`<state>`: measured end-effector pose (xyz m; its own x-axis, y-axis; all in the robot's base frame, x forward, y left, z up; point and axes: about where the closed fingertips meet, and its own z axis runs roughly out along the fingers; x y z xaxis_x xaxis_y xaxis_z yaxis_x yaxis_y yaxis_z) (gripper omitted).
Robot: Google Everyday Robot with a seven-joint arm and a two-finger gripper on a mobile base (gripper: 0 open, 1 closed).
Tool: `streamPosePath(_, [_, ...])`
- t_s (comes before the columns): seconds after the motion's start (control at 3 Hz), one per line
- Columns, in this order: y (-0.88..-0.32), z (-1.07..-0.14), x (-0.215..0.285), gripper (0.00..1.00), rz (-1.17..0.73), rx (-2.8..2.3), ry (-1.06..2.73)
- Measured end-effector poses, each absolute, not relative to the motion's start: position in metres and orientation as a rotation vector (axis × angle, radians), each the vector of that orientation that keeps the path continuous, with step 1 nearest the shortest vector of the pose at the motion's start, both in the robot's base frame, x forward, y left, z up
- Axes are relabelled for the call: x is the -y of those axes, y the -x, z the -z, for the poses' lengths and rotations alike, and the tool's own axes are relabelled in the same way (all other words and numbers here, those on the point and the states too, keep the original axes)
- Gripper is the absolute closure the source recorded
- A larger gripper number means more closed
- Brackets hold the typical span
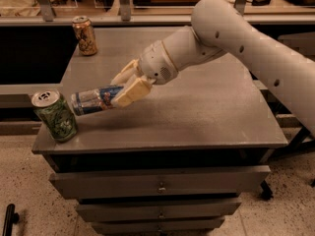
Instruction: Move redbull can near green can
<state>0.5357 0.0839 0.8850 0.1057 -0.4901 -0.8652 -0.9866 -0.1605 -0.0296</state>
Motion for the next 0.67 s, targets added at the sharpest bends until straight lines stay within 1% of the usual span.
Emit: streamPosePath(0.67, [-0.5343, -0.8832, -0.0876, 0.38, -0.979, -1.447, 1.742])
